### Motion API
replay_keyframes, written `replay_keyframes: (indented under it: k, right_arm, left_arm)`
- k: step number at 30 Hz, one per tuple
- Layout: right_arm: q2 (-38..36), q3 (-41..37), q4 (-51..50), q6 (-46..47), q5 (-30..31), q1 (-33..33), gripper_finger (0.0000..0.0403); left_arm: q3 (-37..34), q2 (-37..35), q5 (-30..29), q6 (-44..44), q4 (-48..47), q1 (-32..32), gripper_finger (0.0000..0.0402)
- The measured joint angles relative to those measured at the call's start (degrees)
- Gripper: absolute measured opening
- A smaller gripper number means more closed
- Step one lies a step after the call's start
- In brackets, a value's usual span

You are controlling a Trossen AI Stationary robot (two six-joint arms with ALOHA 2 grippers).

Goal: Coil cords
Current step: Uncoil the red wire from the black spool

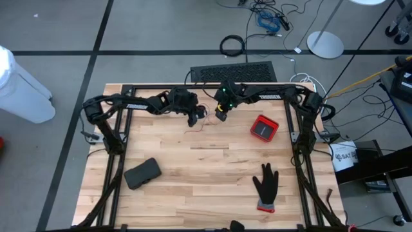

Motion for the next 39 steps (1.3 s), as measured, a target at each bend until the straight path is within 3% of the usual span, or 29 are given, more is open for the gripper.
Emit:
replay_keyframes:
  k: [7,16,31,39]
  right_arm:
    - [-2.3,0.0,-0.4,-3.9,-0.9,2.1,0.0031]
    - [-6.6,0.0,-1.0,-7.8,-2.5,7.0,0.0031]
    - [-9.1,0.0,-0.6,-11.8,2.2,13.7,0.0032]
    - [-8.8,0.0,-0.6,-12.0,2.2,15.4,0.0032]
  left_arm:
    - [0.0,-6.7,-2.5,16.8,-8.2,-4.8,0.0002]
    - [0.0,-9.2,-14.8,30.7,-16.2,-12.5,0.0002]
    - [0.0,-9.2,-29.5,36.9,-19.6,-21.2,0.0002]
    - [0.0,-9.2,-31.0,37.2,-19.6,-22.9,0.0002]
